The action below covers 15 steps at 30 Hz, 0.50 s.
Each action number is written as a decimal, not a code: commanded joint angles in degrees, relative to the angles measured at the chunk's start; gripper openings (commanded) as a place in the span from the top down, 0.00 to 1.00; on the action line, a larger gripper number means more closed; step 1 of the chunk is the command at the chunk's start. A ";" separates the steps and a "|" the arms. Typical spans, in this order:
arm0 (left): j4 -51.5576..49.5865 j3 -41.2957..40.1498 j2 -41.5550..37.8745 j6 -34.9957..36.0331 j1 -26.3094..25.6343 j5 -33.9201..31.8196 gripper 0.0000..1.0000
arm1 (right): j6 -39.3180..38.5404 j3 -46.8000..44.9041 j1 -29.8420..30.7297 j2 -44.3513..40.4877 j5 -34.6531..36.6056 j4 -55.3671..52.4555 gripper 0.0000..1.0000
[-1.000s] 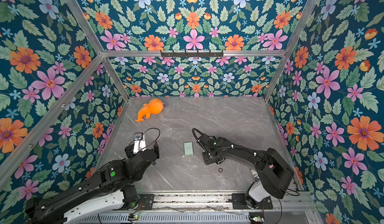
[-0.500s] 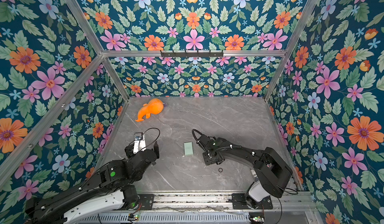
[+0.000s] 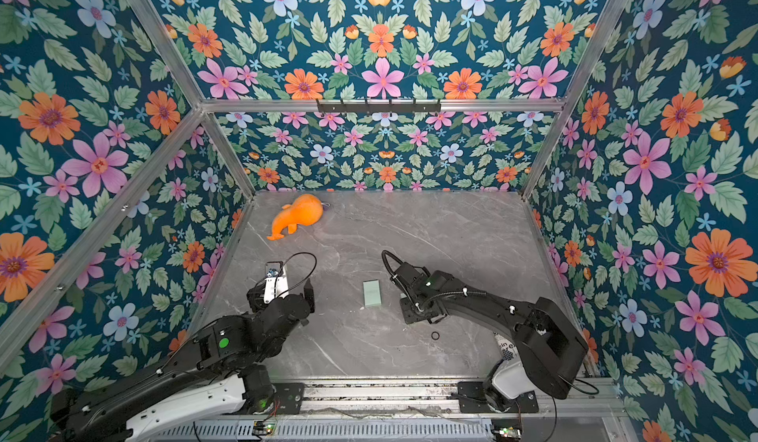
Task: Take the rings out of the lift-off lid box
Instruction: Close the lid on the jewelry box.
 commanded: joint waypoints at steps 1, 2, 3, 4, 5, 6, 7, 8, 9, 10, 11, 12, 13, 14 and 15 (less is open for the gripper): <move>-0.30 0.39 -0.07 -0.26 0.05 -0.43 0.01 | -0.30 -0.32 -0.58 0.75 -0.98 -0.04 0.61; -0.37 0.42 -0.07 -0.25 0.07 -0.45 0.00 | -0.29 -0.25 -0.70 0.88 -1.07 -0.09 0.61; -0.33 0.42 -0.07 -0.26 0.07 -0.44 0.00 | -0.38 0.04 -0.95 1.24 -1.38 -0.45 0.61; -0.35 0.39 -0.03 -0.26 0.05 -0.50 0.00 | -0.54 0.29 -1.10 1.45 -1.53 -0.71 0.61; -0.36 0.42 -0.07 -0.26 0.09 -0.46 0.01 | -0.69 0.67 -1.15 1.64 -1.53 -0.79 0.61; -0.35 0.44 -0.07 -0.25 0.09 -0.49 0.00 | -0.80 0.82 -1.15 1.76 -1.63 -0.83 0.61; -0.35 0.39 -0.07 -0.26 0.02 -0.46 0.00 | -0.98 1.02 -1.15 1.85 -1.64 -0.92 0.61; -0.40 0.39 -0.07 -0.26 0.04 -0.49 0.00 | -1.13 1.21 -1.23 1.99 -1.68 -1.03 0.61; -0.38 0.39 -0.07 -0.26 0.02 -0.44 0.00 | -1.24 1.35 -1.28 2.10 -1.62 -1.09 0.61; -0.37 0.41 -0.07 -0.26 0.09 -0.44 0.00 | -1.40 1.39 -1.32 2.20 -1.63 -1.07 0.61; -0.35 0.39 -0.07 -0.26 0.09 -0.47 0.00 | -1.56 1.36 -1.48 2.37 -1.70 -1.09 0.61; -0.42 0.35 -0.07 -0.25 0.08 -0.50 0.01 | -1.63 1.35 -1.71 2.52 -1.67 -1.09 0.61; -0.33 0.39 -0.06 -0.26 0.08 -0.44 0.00 | -1.75 1.27 -1.89 2.63 -1.62 -1.14 0.61; -0.39 0.40 -0.07 -0.26 0.03 -0.43 0.00 | -1.79 1.26 -2.02 2.72 -1.62 -1.36 0.61; -0.37 0.41 -0.07 -0.26 0.07 -0.44 0.01 | -1.94 1.12 -2.09 2.74 -1.78 -1.36 0.61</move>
